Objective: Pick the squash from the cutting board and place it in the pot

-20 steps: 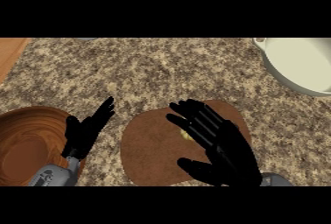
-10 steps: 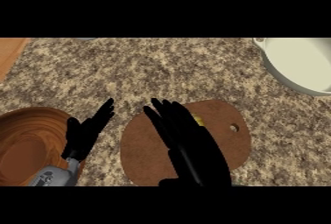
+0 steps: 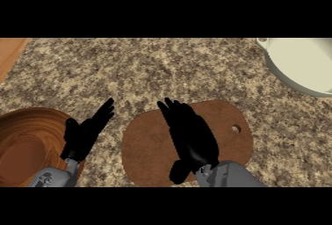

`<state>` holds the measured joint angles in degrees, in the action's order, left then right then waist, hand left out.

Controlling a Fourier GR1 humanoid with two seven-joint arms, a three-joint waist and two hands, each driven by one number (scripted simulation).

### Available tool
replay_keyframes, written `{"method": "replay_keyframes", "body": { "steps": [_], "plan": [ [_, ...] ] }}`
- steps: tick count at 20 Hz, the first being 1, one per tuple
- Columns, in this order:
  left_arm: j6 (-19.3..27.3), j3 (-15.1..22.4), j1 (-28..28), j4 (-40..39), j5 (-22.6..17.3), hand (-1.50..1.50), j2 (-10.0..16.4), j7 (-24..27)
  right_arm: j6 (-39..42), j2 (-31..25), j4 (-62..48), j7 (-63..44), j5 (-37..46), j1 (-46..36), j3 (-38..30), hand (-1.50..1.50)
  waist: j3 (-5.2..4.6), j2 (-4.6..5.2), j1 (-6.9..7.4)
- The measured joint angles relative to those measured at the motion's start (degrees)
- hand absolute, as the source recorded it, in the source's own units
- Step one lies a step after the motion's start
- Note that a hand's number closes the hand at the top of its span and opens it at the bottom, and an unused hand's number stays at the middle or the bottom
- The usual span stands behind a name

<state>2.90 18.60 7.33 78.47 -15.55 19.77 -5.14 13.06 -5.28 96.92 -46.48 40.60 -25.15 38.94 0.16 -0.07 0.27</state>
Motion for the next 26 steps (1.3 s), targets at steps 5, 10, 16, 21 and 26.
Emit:
{"method": "replay_keyframes", "body": {
  "steps": [5, 10, 16, 21, 26],
  "plan": [
    [-0.6, -1.2, -1.0, 1.2, 1.2, 0.0, -1.0, -1.1, 3.2, -2.8, -2.0, 4.5, 0.3, 1.2, -4.0, -1.5, -0.04, 0.01, -0.12],
    [-1.7, -2.7, -0.9, 0.5, 2.8, 0.0, -2.4, -0.9, 3.1, -5.5, -1.6, 11.2, 1.9, 2.7, -8.2, -1.5, 0.0, -0.02, -0.24],
    [-3.2, -4.6, -1.3, 0.2, 4.5, 0.0, -3.1, -1.5, 5.6, -5.9, -1.1, 17.2, -1.0, 4.2, -14.2, -1.5, -0.02, -0.02, -0.22],
    [-3.8, -5.1, -1.5, -0.7, 5.6, 0.0, -4.3, -0.5, 4.8, -4.5, -3.0, 23.5, -4.9, 7.1, -17.0, -1.5, 0.02, 0.0, -0.23],
    [-5.5, -7.1, 0.2, -2.5, 5.7, 0.0, -4.6, -0.9, 3.5, -1.7, -8.0, 28.6, -7.4, 7.8, -19.6, -1.5, 0.13, -0.02, -0.15]
  ]
}}
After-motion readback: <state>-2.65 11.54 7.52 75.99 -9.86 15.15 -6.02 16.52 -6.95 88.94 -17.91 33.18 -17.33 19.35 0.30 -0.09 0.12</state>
